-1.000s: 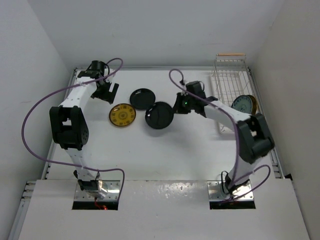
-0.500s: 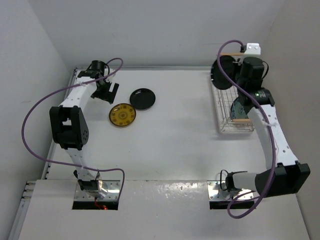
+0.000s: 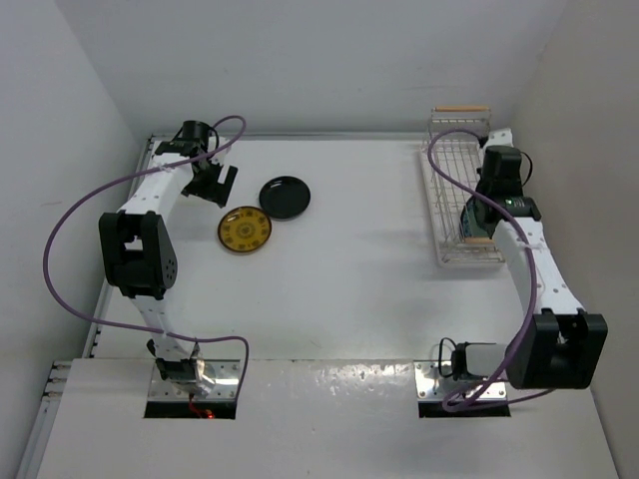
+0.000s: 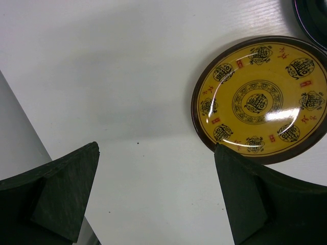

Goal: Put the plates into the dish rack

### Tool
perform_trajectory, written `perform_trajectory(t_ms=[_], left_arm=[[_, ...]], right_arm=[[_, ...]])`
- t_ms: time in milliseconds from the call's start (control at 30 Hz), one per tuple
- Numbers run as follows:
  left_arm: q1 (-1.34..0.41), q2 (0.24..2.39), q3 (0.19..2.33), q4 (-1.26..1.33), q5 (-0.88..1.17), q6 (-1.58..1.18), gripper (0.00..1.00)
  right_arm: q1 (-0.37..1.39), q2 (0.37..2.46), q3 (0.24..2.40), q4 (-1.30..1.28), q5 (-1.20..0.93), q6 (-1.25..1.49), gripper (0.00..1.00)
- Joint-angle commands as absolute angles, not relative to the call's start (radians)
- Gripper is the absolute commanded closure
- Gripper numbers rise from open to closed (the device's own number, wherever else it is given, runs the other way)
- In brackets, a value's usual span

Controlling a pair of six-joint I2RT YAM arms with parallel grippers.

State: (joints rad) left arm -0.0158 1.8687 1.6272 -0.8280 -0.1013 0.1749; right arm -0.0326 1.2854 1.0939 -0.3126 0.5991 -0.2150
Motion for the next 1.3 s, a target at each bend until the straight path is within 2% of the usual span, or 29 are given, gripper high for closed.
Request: perform_trajectory(t_ms=[0, 667, 1267], left_arm=[[-0.005, 1.848, 1.635, -0.818, -0.098, 0.173, 0.01], [-0.005, 1.858, 1.635, -0.818, -0.098, 0.173, 0.01], [-0.005, 1.858, 1.635, -0.818, -0.098, 0.173, 0.01]], right_arm=[[-0.044, 1.298, 1.066, -0.233, 0.62, -0.238, 1.0], [-0.038, 1.391, 0.971, -0.232, 0.594, -0.178, 1.0], [-0.009, 1.266, 1.045, -0.256, 0.601, -0.14, 1.0]])
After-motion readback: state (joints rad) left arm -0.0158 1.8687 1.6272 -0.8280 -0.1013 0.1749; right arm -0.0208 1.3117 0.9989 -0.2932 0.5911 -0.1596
